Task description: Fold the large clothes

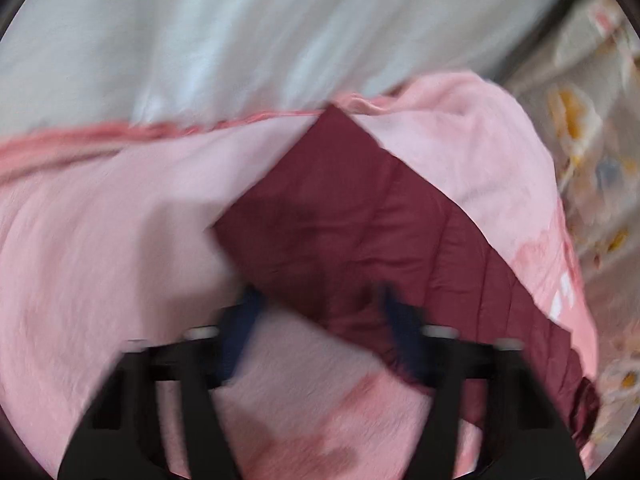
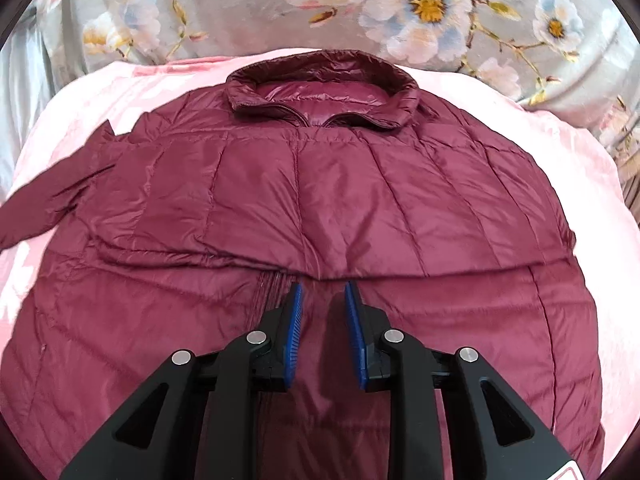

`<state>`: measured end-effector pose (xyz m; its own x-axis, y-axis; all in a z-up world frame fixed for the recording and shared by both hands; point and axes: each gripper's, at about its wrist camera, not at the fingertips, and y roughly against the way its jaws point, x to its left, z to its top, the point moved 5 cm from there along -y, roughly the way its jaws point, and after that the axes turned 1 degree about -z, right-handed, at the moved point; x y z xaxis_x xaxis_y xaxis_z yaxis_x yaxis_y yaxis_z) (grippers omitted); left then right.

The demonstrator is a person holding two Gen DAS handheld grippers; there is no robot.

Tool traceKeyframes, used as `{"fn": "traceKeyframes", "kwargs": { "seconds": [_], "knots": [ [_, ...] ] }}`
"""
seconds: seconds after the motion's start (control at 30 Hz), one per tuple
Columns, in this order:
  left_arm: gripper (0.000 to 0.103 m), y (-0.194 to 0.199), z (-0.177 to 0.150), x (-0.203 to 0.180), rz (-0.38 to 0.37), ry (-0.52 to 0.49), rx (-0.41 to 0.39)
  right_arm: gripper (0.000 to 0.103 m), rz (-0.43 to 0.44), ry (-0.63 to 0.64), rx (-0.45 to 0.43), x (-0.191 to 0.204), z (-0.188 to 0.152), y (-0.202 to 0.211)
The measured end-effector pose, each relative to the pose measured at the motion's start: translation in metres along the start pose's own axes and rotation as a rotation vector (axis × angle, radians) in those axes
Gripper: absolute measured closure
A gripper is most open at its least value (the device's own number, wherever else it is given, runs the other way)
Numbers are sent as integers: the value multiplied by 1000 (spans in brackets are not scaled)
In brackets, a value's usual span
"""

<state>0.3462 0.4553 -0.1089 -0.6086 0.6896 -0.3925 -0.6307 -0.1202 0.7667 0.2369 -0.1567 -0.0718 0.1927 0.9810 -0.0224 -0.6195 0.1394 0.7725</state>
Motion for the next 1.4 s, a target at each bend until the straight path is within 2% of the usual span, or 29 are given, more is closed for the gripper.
{"fn": "traceKeyframes", "kwargs": {
  "seconds": [0.03,0.07,0.17,0.23,0.3,0.43,0.53,0.6,0.63,0.67,0.7,0.73,0.8,0.87,1.0,1.13,1.27,1.4],
  "knots": [
    [98,-3,0,-10,-9,-27,20,77,5,-4,-4,-1,-2,4],
    [98,-1,-1,-20,-21,-45,29,74,6,-4,-10,-2,-4,8],
    [100,28,-9,-74,-73,-168,-34,72,2,3,-26,-6,-10,20],
    [100,62,-23,-128,-143,-280,-90,71,3,-3,-30,-10,-13,26],
    [100,100,-46,-187,-249,-389,-125,70,14,-17,-38,-15,-16,34],
    [100,172,-126,-306,-478,-611,-130,67,23,-39,-46,-30,-22,45],
    [98,199,-203,-374,-615,-734,-62,64,16,-58,-53,-46,-26,52],
    [94,199,-253,-405,-673,-775,16,62,4,-75,-54,-60,-29,55],
    [82,195,-276,-414,-691,-785,56,61,-5,-81,-54,-67,-31,56],
    [56,187,-304,-424,-708,-791,112,59,-15,-88,-54,-75,-33,58],
    [43,181,-320,-425,-708,-789,144,57,-27,-97,-52,-85,-35,59],
    [34,172,-336,-425,-711,-775,176,56,-33,-105,-50,-91,-36,60],
    [34,160,-355,-418,-710,-762,223,55,-40,-123,-43,-108,-38,60],
    [34,148,-359,-412,-704,-753,259,54,-32,-137,-41,-117,-38,62],
    [29,127,-325,-374,-671,-654,255,50,30,-176,-45,-125,-22,60],
    [29,97,-268,-328,-589,-523,223,48,133,-222,-46,-118,6,47],
    [29,57,-227,-285,-534,-351,284,48,146,-259,-41,-112,38,21],
    [29,34,-211,-264,-522,-242,315,48,198,-335,23,-108,56,-13]
  ]
}}
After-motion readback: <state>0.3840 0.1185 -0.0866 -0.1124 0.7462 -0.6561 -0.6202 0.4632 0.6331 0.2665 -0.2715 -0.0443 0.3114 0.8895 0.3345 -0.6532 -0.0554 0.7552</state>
